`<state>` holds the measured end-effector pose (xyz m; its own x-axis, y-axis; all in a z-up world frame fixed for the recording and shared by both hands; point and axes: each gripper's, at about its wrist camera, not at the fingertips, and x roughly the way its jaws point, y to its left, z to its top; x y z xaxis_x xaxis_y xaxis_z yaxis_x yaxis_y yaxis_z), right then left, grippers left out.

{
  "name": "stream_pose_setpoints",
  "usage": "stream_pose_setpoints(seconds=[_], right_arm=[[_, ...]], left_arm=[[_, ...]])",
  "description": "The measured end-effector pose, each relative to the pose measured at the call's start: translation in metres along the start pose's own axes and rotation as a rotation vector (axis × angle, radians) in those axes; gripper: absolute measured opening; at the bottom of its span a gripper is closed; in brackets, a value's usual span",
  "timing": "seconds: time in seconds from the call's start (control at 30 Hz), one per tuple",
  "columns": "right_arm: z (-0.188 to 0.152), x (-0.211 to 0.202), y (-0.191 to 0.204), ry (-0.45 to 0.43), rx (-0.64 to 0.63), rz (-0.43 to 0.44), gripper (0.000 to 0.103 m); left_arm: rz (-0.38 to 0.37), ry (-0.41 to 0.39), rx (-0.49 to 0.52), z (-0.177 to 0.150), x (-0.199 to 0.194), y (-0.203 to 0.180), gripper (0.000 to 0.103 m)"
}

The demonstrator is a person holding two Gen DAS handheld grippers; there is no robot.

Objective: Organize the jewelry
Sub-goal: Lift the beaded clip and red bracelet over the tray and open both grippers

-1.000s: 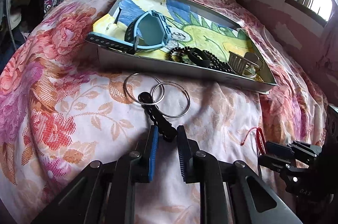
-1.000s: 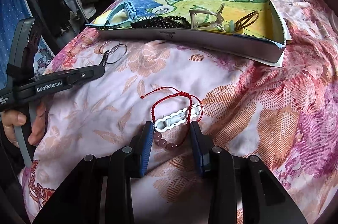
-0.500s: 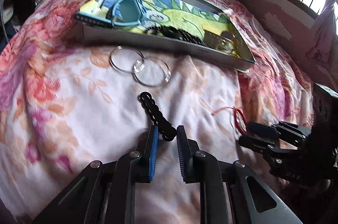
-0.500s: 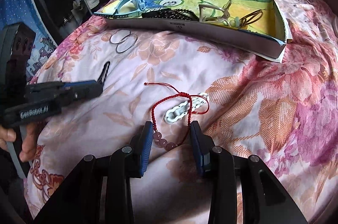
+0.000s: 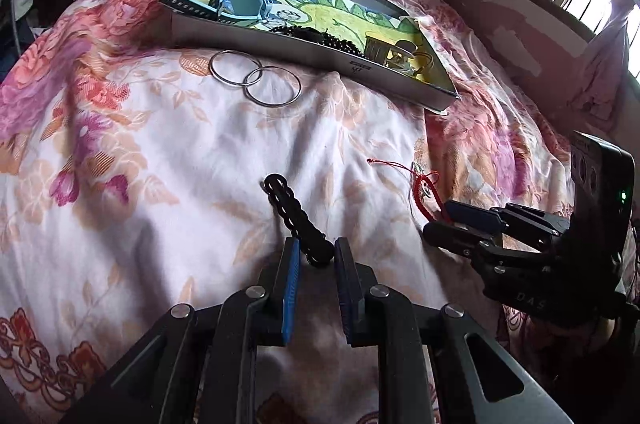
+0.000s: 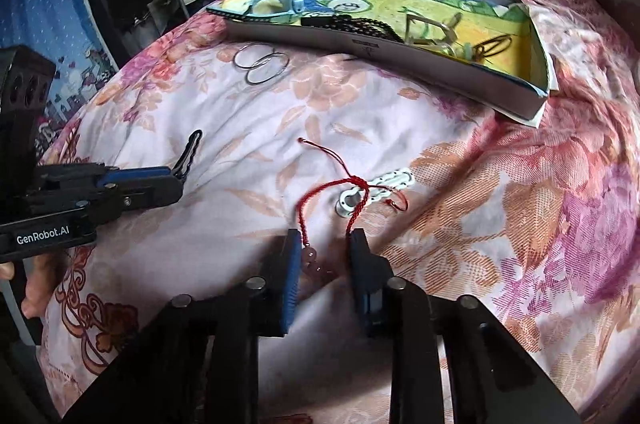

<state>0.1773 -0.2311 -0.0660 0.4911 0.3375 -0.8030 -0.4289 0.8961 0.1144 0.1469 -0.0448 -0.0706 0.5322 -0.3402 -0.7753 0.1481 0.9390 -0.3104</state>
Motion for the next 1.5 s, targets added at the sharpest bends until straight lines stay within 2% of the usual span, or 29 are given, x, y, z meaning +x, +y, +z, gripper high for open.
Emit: stream_pose_setpoints(seconds=[0.2, 0.53, 0.9, 1.07, 1.2, 1.3, 1.4, 1.5], right_arm=[[-0.001, -0.012, 0.007, -0.051, -0.023, 0.036, 0.017], [0.004, -0.033, 0.011, -0.189, -0.05, -0.011, 0.016], [0.011, -0.045, 0.01, -0.289, -0.062, -0.054, 0.016], [0.027, -0.051, 0.001, -0.351, -0.07, -0.101, 0.017], [0.044, -0.054, -0.018, -0.384, -0.003, -0.09, 0.016], [0.059, -0.052, -0.037, -0.42, 0.04, -0.118, 0.017], [0.072, -0.045, -0.058, -0.441, 0.086, -0.157, 0.017], [0.084, -0.035, -0.081, -0.442, 0.135, -0.178, 0.017]], left_arm=[[0.007, -0.011, 0.029, -0.002, 0.0, -0.005, 0.017], [0.005, -0.046, 0.064, 0.0, -0.004, -0.012, 0.017], [0.007, -0.159, 0.125, 0.009, -0.018, -0.024, 0.017], [-0.006, -0.231, 0.166, 0.03, -0.019, -0.032, 0.017], [-0.048, -0.279, 0.173, 0.056, -0.017, -0.032, 0.016], [-0.063, -0.303, 0.162, 0.08, -0.012, -0.031, 0.017], [-0.045, -0.329, 0.184, 0.103, -0.005, -0.034, 0.016], [-0.028, -0.323, 0.194, 0.122, 0.009, -0.034, 0.017]])
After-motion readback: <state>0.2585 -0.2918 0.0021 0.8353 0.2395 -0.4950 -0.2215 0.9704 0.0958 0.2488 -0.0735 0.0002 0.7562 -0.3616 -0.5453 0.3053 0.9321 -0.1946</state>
